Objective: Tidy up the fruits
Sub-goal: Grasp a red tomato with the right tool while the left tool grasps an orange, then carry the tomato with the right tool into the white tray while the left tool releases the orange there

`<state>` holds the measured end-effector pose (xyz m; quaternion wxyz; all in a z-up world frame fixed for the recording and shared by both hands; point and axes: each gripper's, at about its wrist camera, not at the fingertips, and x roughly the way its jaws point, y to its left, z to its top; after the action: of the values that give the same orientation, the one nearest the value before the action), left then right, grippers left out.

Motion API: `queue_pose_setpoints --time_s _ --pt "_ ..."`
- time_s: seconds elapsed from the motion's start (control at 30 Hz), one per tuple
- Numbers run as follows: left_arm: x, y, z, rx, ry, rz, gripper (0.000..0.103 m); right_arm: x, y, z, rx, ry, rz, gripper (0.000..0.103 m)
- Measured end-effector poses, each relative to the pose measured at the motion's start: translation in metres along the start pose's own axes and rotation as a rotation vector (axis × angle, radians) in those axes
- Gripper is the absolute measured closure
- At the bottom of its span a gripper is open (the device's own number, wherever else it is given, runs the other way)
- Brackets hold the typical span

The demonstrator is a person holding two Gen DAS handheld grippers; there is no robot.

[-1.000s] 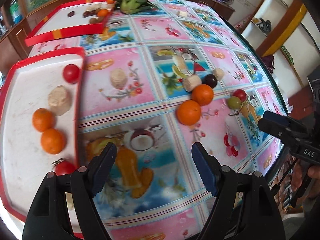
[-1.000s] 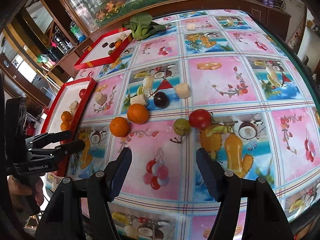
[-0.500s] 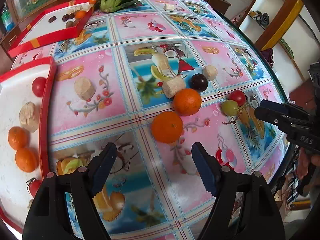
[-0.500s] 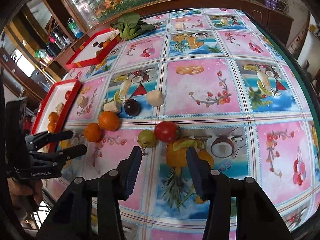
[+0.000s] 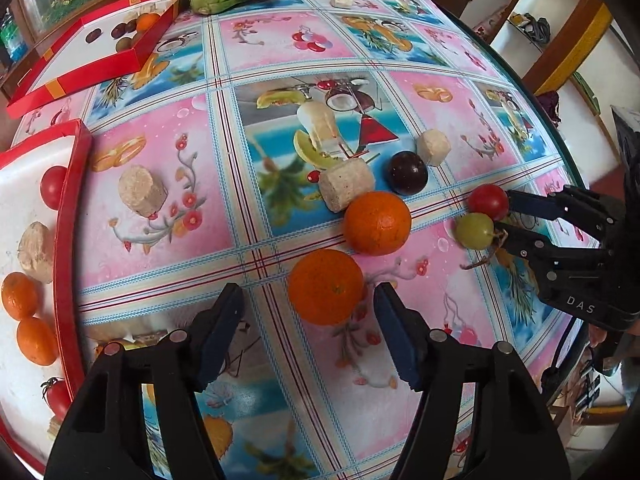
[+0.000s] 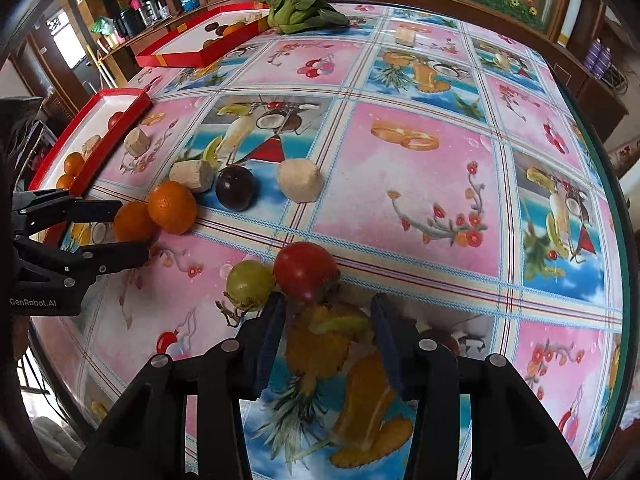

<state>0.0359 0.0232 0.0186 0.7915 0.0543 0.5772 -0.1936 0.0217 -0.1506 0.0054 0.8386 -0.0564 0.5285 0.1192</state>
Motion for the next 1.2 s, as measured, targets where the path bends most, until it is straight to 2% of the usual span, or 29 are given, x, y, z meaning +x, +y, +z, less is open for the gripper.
queue_pose_setpoints --time_s 0.13,0.23,0.27,0.3,0.47,0.67,0.8,1.0,1.2 --pt "0.002 -0.001 0.002 0.009 0.010 0.009 0.038 0.001 0.001 0.011 -0.004 -0.009 0.018 0.057" --pt "0.002 -0.002 0.004 0.020 0.012 0.021 0.048 0.004 0.003 0.018 -0.022 -0.001 0.008 0.063" --pt "0.002 -0.002 0.005 0.019 0.012 0.014 0.052 0.007 0.003 0.019 -0.016 0.010 0.008 0.067" --pt "0.002 -0.001 0.005 0.017 0.012 0.007 0.058 0.009 0.002 0.020 -0.003 0.017 0.018 0.070" --pt "0.000 0.002 0.005 0.019 0.000 -0.003 0.070 0.009 0.002 0.016 0.035 0.010 0.022 0.072" --pt "-0.001 0.005 0.003 0.007 -0.011 -0.022 0.071 0.006 0.010 0.011 0.019 0.002 -0.025 0.072" --pt "-0.007 0.013 -0.002 -0.035 -0.024 -0.060 0.071 0.002 0.014 0.008 0.026 -0.012 -0.053 0.073" --pt "-0.026 0.029 -0.014 -0.094 -0.056 -0.084 0.071 -0.021 0.012 0.005 0.081 -0.060 -0.036 0.073" --pt "-0.044 0.042 -0.023 -0.141 -0.089 -0.099 0.071 -0.039 0.038 0.018 0.027 -0.113 0.001 0.073"
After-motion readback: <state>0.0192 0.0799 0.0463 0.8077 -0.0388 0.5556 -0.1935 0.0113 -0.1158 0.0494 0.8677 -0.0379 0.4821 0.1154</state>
